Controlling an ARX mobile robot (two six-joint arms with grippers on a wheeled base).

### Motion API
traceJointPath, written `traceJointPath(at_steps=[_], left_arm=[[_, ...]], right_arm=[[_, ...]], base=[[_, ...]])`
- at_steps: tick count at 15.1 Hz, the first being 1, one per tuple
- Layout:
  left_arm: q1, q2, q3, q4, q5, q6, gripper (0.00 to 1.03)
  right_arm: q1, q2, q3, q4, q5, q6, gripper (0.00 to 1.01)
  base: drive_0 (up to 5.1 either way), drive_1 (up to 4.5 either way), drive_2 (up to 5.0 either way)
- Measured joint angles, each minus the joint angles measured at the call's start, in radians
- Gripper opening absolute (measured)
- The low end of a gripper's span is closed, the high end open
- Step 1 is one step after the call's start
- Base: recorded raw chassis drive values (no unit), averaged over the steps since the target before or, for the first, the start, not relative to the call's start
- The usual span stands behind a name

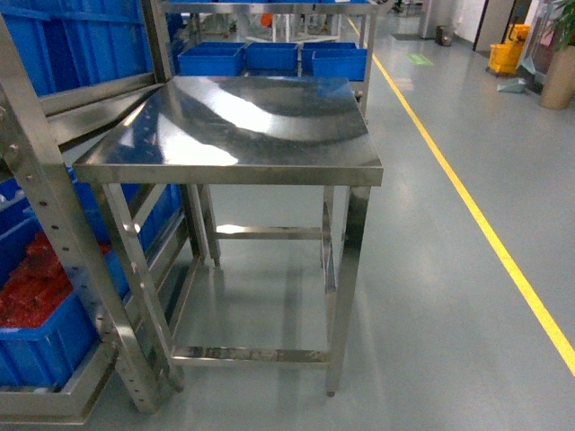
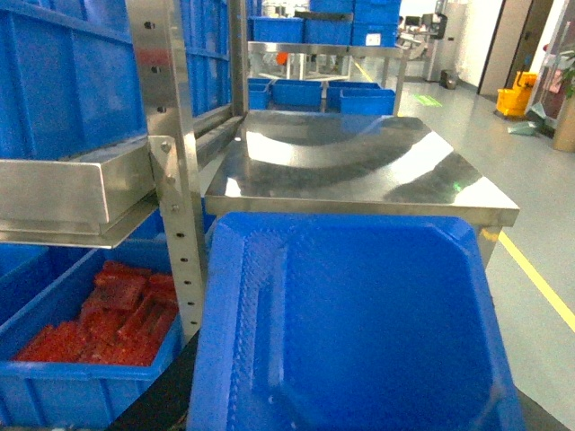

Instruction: Sort blue parts and orange caps into right shelf containers

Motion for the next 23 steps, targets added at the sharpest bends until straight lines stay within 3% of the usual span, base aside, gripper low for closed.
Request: traceJointPath(at_steps=[23], left_arm=[[0.000, 0.000, 0.000, -0.002, -0.001, 0.000, 0.43]], right_arm=[[0.000, 0.000, 0.000, -0.002, 0.000, 0.000, 0.46]], base=[[-4.9, 2.46, 2.5]])
